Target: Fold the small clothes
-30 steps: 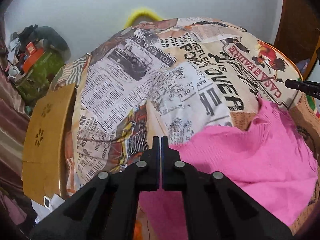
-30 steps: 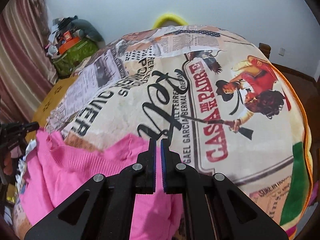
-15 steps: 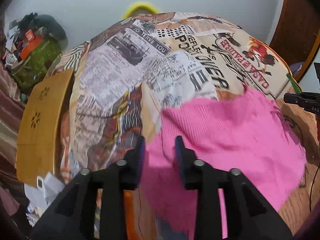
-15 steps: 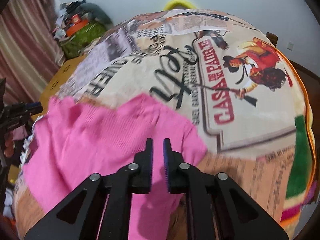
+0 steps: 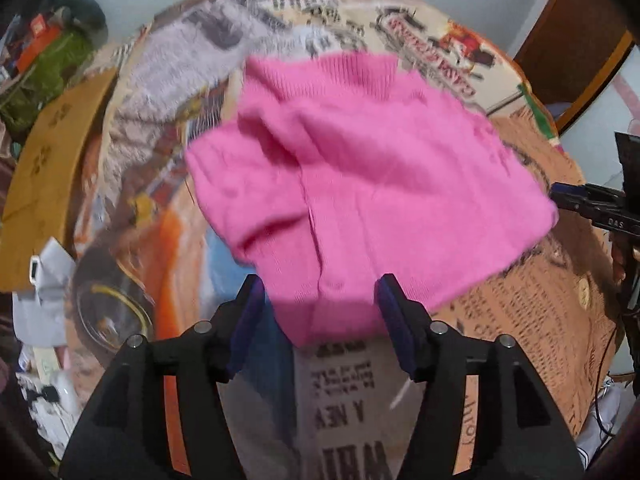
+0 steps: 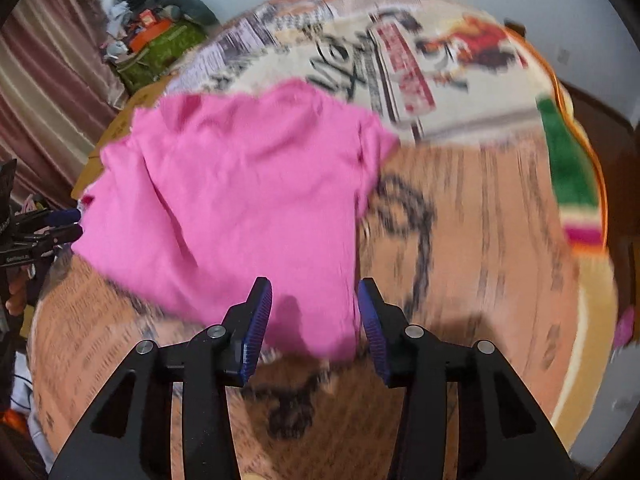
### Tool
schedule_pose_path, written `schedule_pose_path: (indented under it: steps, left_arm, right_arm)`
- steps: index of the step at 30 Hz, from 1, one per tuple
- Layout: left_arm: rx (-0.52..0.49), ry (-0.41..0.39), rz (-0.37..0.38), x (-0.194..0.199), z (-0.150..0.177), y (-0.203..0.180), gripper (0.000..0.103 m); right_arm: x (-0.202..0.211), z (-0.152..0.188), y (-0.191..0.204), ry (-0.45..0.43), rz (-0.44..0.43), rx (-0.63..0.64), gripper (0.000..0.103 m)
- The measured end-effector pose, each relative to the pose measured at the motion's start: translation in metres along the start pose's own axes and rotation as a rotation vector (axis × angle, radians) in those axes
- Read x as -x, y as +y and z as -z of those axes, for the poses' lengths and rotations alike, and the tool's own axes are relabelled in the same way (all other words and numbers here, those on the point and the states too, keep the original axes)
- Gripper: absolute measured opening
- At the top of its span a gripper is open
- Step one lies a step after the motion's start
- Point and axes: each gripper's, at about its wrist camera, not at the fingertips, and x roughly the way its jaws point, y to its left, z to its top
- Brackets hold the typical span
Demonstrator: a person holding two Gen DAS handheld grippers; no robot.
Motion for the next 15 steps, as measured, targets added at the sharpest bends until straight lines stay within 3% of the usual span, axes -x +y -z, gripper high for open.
schedule_pose_path:
  steps: [2,4,5,6,9,10,15]
  left_arm:
    - [0.021,-0.016,0.007,0.001,0.002,0.0,0.058]
    - [0.018,-0.023,0.026,0.003,0.002,-0.001,0.033]
    - [0.01,-0.023,0.03,0.004,0.002,-0.003,0.012]
    - [0.002,-0.032,0.015,0.006,0.002,-0.005,0.008]
    - [-0.015,-0.069,-0.022,0.017,0.005,-0.007,0.008]
    - [-0.015,-0.08,-0.035,0.021,0.007,-0.007,0.007]
    - [0.006,-0.136,-0.08,0.043,0.025,0.002,0.002]
  right_arm:
    - [-0.007,0.008,-0.004,0.024,-0.016,-0.029,0.041]
    - [-0.015,0.011,-0.007,0.037,-0.021,-0.047,0.041]
    - [-0.017,0.012,-0.006,0.033,-0.027,-0.046,0.041]
    - [-0.018,0.013,-0.004,0.024,-0.03,-0.035,0.041]
    - [-0.02,0.011,0.002,0.031,-0.048,-0.014,0.017]
    - [-0.021,0.011,0.004,0.035,-0.05,-0.01,0.014]
    - [-0.017,0.018,0.011,0.03,-0.013,0.031,0.011]
